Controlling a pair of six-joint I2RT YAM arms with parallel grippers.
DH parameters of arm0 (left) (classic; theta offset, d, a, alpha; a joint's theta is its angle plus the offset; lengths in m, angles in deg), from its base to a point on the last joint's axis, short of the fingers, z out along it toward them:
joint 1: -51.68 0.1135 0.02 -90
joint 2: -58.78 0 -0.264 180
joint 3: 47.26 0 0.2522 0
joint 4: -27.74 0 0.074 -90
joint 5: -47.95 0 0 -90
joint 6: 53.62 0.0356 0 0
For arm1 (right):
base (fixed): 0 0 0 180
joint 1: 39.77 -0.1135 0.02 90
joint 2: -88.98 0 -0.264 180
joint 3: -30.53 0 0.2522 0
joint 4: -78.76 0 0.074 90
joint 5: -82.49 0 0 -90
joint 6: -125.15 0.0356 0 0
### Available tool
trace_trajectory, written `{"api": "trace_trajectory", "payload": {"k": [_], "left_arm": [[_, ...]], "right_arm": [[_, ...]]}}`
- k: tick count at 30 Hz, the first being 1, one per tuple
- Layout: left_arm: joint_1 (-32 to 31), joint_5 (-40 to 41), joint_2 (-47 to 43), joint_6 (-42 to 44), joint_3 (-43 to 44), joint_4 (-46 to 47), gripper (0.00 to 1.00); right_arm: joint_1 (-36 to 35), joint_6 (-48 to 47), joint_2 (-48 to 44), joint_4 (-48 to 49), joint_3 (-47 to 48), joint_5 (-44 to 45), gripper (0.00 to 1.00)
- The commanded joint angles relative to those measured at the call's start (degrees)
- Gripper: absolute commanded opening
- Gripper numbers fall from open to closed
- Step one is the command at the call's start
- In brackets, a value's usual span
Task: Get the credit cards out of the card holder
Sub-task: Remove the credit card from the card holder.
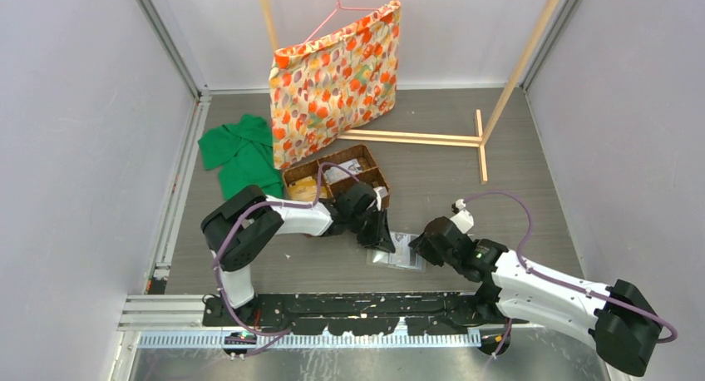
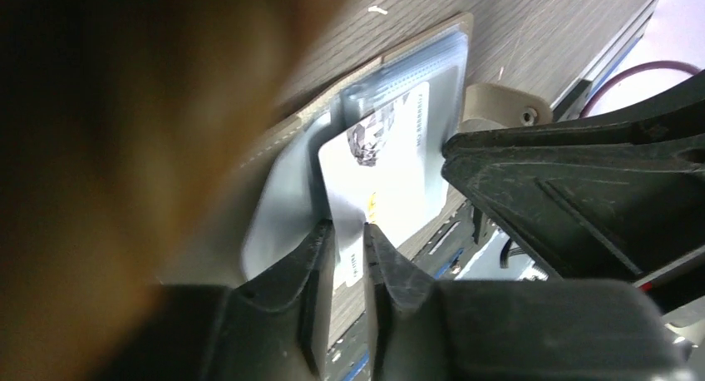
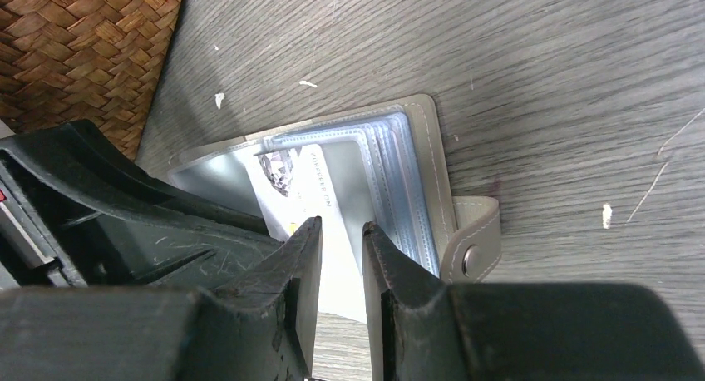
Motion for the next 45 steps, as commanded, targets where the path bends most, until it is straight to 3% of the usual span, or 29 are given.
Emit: {"api": "trace_trajectory", "payload": {"k": [1, 2, 4, 15, 28, 45], "left_arm": [[0.21, 0.68, 0.38, -0.33, -0.97, 1.51, 0.12], [0.21, 1.10, 0.12, -0.20, -0.92, 1.01, 0.03], [0.20, 2.15, -0.72, 0.39, -0.76, -0.87, 0.01], [1.11, 7.07, -6.17, 5.66, 0.04, -11.08, 0.01], [1.65, 6.78, -13.34, 12.48, 2.81, -21.31, 0.01], [1.62, 4.64, -20.47, 12.67, 6.33, -25.68, 0.01]], "right_arm": [[-0.04, 0.69, -0.73, -0.37, -0.51, 0.53, 0.30], [-0.11, 0.74, -0.82, -0.51, -0.58, 0.61, 0.30], [-0.06, 0.91, -0.87, -0.52, -0.89, 0.63, 0.30], [-0.04, 2.51, -2.46, -2.02, -2.94, 0.88, 0.30], [-0.06, 3.30, -6.38, -5.82, -3.50, 1.79, 0.29], [-0.10, 2.35, -6.09, -7.61, -1.08, 2.87, 0.29]]}}
